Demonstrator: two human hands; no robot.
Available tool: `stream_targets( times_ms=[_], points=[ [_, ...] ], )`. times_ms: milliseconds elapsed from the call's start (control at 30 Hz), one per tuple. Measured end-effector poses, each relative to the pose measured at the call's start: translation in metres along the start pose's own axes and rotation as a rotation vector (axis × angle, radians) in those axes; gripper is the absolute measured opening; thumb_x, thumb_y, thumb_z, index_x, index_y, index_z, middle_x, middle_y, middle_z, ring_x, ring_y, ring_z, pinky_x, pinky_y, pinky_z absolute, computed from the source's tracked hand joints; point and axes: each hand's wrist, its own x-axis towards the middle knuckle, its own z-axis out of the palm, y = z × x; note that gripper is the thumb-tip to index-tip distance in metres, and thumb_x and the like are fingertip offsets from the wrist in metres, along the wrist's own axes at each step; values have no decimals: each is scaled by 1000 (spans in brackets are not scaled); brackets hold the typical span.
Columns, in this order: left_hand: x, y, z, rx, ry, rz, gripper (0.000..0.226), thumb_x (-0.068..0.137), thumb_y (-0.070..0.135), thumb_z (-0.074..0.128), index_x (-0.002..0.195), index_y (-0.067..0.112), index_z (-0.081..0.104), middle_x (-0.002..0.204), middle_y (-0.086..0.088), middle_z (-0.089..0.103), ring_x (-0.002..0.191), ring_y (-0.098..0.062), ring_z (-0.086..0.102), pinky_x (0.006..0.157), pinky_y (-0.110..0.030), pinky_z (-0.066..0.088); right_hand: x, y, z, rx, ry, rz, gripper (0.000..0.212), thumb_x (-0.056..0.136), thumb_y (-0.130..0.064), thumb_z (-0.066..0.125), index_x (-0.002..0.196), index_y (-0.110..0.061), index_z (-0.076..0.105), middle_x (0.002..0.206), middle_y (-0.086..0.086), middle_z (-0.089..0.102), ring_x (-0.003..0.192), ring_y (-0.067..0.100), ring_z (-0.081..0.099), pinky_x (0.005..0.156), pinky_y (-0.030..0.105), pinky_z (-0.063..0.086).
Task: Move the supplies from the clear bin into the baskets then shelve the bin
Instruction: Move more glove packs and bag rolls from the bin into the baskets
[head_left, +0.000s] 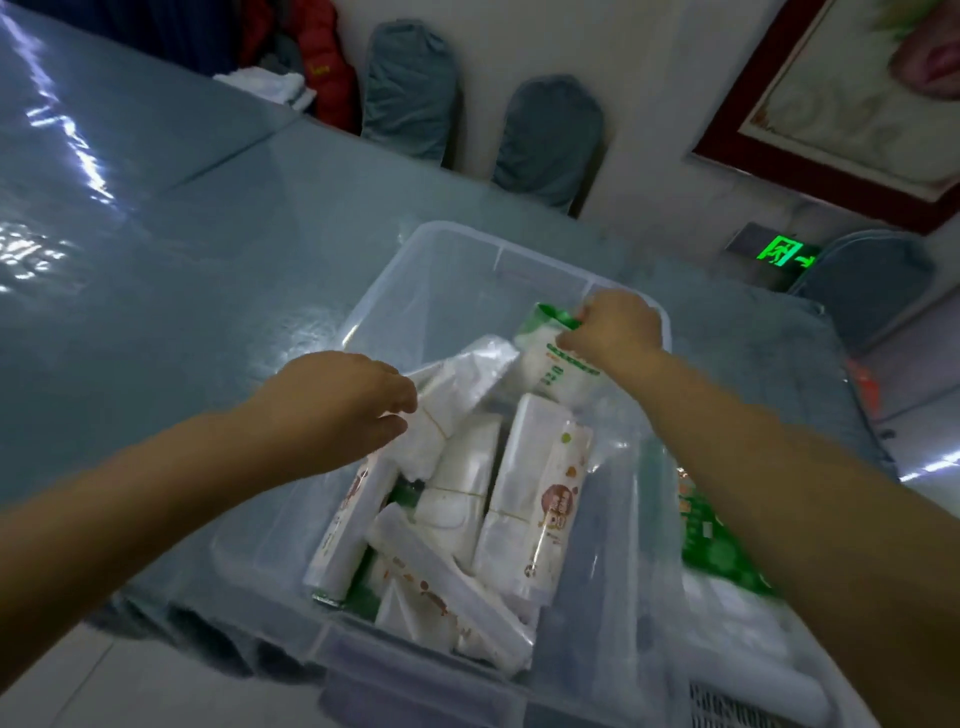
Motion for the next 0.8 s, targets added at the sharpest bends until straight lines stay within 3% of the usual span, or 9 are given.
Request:
stream_targets(
  times_ms=[100,200,300,400,500,567,633,700,800],
  points=[
    [19,24,-10,-35,65,42,27,87,40,51,112,34,57,110,12,63,99,-12,58,72,-24,44,-16,7,-41,118,125,-3,23,67,-37,74,77,-17,69,84,9,68,82,29,62,67,32,46],
    [41,58,-20,-114,192,107,38,84,41,56,120,30,53,117,6,61,104,-17,56,79,-32,48,-35,11,-73,345,178,35,24,63,-37,76,63,-18,61,72,5,68,70,25,65,60,33,49],
    [57,91,-24,-192,289,123,71,73,52,65,133,25,38,129,1,53,109,-20,52,85,-36,45,-54,11,-90,730,185,83,21,64,-26,77,62,-18,58,72,9,71,65,25,69,63,41,58],
    [61,117,-19,-310,338,79,95,61,61,69,137,20,28,131,-1,48,109,-21,50,85,-38,45,-71,12,-95,1056,179,136,14,69,-12,75,67,-16,62,76,15,72,59,22,70,54,37,59],
    [65,131,-15,-298,516,71,64,69,40,69,123,18,42,115,-5,58,90,-24,58,61,-31,41,-81,19,-95,1221,222,205,13,73,-9,74,72,-13,62,72,9,70,57,19,69,54,33,58],
    [71,132,-19,-329,610,42,30,79,27,61,108,20,53,100,-6,65,78,-28,61,56,-29,35,-84,30,-98,1301,268,239,12,76,-13,73,77,-11,61,77,12,68,65,23,68,63,40,60],
    [79,132,-24,-421,639,-12,12,85,22,54,97,19,57,89,-7,67,72,-28,60,56,-31,39,-90,44,-105,1417,258,203,14,84,-24,67,81,-12,60,77,9,68,68,21,69,60,37,59],
    [87,137,-31,-631,635,-77,9,85,17,52,90,22,57,82,-1,66,72,-21,60,59,-29,44,-95,63,-108,1395,290,151,22,87,-36,62,80,-15,59,75,4,70,68,17,70,55,30,56],
    [98,157,-47,-993,614,-91,20,80,10,56,85,29,60,79,11,66,77,-8,63,63,-20,50,-102,95,-103,1128,440,159,22,85,-40,62,76,-20,57,78,1,67,70,13,63,63,31,52]
  ],
)
